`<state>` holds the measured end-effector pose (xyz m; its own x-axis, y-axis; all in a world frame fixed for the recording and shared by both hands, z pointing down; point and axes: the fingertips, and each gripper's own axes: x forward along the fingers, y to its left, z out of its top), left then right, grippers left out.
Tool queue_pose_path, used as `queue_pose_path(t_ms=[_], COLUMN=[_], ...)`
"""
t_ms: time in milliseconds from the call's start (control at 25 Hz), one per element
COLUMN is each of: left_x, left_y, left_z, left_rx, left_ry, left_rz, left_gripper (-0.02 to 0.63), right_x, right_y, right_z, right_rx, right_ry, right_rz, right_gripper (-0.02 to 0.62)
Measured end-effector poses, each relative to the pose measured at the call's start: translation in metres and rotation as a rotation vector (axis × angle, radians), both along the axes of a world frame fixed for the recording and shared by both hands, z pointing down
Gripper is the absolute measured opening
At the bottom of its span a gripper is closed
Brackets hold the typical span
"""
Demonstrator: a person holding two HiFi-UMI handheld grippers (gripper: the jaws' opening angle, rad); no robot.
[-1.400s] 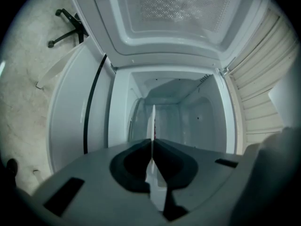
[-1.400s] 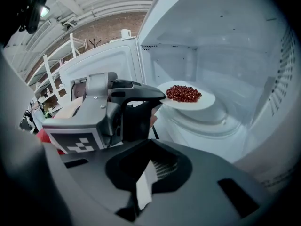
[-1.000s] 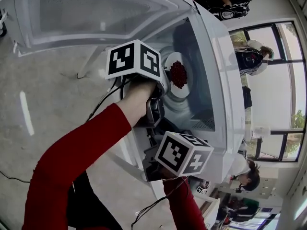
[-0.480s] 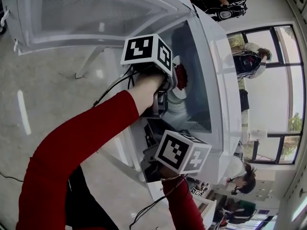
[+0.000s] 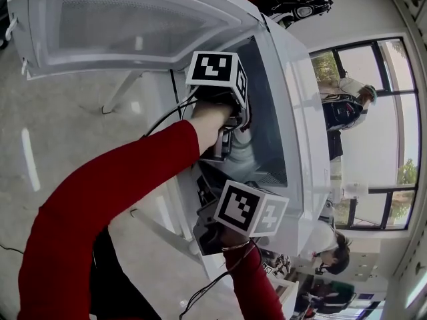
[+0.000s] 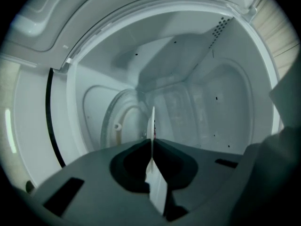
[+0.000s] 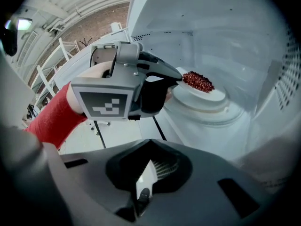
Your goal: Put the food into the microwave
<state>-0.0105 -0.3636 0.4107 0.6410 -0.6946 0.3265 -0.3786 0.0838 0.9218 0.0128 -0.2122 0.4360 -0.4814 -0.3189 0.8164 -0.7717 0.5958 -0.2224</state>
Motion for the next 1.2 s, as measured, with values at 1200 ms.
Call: queue_pose_path(t_ms=[1200], left_x=[0.002], left_y=[-0.012], left_z=[-0.002], left_rx=[0.149], left_ry=[-0.529], left_rz=[0.165], left_gripper=[0.069], right_x=[-0.001], right_y=[0.001], right_z=[0.003], right_rx=[-0.008], right_ry=[0.018], right_rz=[-0.010], right_gripper=[0.014])
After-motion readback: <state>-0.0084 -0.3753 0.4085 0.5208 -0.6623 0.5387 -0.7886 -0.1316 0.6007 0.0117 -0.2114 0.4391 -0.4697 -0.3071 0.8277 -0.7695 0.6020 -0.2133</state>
